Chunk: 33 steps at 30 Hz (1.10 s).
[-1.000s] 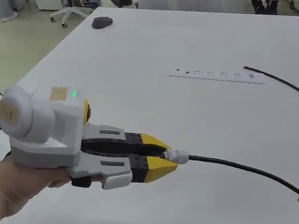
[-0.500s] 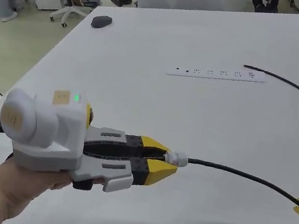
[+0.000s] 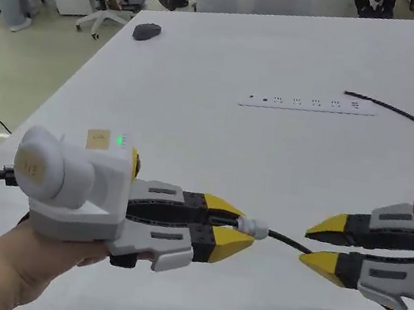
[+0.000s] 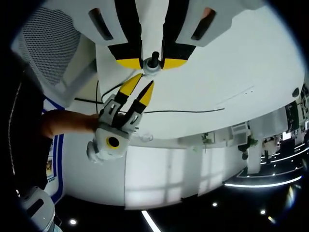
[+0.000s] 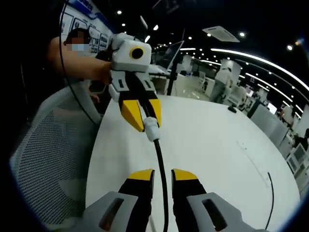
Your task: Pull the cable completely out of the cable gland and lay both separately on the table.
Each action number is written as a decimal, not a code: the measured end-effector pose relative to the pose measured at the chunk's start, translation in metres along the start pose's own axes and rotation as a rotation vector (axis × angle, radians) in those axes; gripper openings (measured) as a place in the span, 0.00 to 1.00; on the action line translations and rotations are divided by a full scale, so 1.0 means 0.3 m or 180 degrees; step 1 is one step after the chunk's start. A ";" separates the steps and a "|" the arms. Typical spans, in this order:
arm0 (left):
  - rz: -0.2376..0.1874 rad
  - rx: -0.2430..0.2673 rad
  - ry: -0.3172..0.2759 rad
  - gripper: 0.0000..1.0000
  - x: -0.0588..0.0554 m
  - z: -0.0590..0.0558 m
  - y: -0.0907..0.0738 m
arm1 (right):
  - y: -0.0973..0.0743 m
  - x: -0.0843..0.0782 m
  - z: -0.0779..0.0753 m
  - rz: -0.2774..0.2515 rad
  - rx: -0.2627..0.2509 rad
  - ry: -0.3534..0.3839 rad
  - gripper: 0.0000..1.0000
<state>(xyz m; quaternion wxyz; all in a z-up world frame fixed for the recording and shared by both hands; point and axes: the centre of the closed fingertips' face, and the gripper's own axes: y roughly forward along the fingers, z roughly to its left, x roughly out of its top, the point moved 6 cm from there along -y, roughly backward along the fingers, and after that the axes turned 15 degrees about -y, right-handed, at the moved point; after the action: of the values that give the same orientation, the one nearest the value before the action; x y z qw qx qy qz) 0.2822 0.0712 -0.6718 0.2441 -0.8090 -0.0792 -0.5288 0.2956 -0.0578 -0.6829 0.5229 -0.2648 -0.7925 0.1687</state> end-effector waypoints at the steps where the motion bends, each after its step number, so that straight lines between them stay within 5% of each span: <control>1: 0.0002 -0.0013 0.0001 0.14 0.000 -0.002 -0.002 | 0.012 0.015 -0.010 -0.0007 -0.0005 -0.0030 0.10; 10: 0.0015 -0.0033 0.0025 0.14 0.004 -0.007 -0.007 | 0.056 0.060 -0.001 -0.0076 0.0321 -0.0458 0.05; 17: 0.0105 -0.0030 0.0041 0.14 -0.018 -0.010 -0.007 | 0.076 0.069 0.015 -0.0013 0.0407 -0.0596 0.00; 22: 0.0042 0.0053 0.0021 0.14 -0.014 -0.003 -0.043 | 0.084 0.078 0.006 0.0005 0.0364 -0.0562 0.00; 29: -0.0453 0.0432 -0.0068 0.14 0.030 0.032 -0.215 | 0.057 0.067 -0.073 0.0058 0.0190 -0.0493 0.00; 33: -0.0584 0.0769 -0.0012 0.14 0.031 0.072 -0.322 | 0.063 0.098 -0.148 -0.0055 -0.0013 -0.0410 0.00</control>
<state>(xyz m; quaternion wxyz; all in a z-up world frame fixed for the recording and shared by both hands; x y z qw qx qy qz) 0.2666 0.1641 -0.6403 0.2901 -0.7641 -0.2164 -0.5341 0.3317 -0.0253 -0.6538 0.4718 -0.2476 -0.8271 0.1792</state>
